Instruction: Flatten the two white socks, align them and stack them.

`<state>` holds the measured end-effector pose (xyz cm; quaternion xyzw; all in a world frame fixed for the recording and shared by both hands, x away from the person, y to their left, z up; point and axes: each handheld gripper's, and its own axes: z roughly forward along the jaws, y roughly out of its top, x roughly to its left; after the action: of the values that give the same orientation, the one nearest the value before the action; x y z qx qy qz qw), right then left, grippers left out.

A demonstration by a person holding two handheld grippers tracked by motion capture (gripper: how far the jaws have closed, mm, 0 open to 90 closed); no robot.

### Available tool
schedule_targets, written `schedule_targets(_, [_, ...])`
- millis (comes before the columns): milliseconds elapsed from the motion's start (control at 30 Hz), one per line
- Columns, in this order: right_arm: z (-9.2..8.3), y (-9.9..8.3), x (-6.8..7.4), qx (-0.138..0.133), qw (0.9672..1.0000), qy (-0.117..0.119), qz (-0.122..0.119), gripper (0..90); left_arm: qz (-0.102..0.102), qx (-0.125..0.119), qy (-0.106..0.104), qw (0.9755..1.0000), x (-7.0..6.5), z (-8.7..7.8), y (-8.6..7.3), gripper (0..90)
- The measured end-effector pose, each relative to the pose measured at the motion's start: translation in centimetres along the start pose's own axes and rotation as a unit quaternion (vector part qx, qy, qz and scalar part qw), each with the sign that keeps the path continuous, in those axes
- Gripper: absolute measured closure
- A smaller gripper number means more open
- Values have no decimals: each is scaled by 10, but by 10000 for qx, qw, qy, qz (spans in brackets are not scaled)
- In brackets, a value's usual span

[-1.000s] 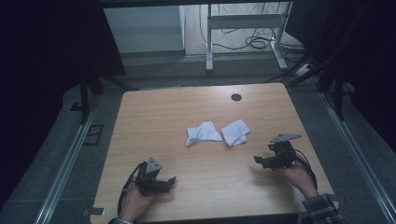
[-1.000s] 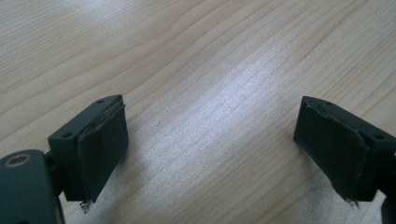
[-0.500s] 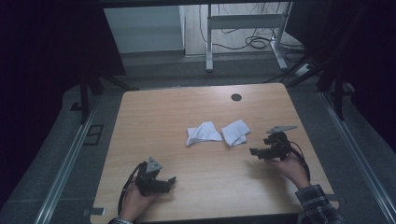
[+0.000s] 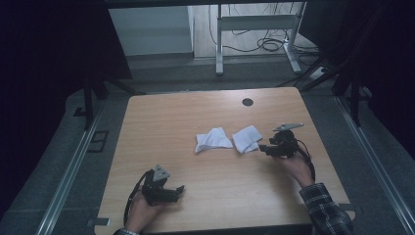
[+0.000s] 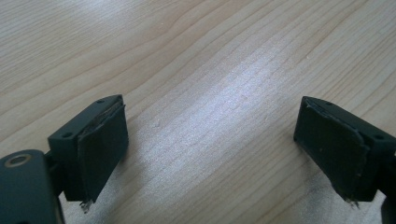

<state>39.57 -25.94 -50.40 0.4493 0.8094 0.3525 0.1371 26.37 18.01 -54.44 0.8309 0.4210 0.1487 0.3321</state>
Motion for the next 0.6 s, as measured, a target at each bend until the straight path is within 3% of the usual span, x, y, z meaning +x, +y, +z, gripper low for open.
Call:
schedule_targets(33, [0, 0, 0, 0, 10000, 0, 0, 435, 0, 0, 0, 10000, 0, 0, 0, 98])
schedule_targets(200, [8, 9, -3, 6, 9999, -91, -102, 607, 0, -1, 1, 10000, 0, 0, 0, 98])
schedule_targets(300, [11, 12, -7, -29, 9999, -145, -38, 670, 3, 0, 0, 10000, 0, 0, 0, 98])
schedule_targets(467, [19, 18, -13, -46, 9999, -122, 105, 672, 14, -1, 0, 10000, 0, 0, 0, 98])
schedule_targets(600, [26, 23, -16, -32, 9998, -191, 74, 647, 12, -1, 0, 10000, 0, 0, 0, 98])
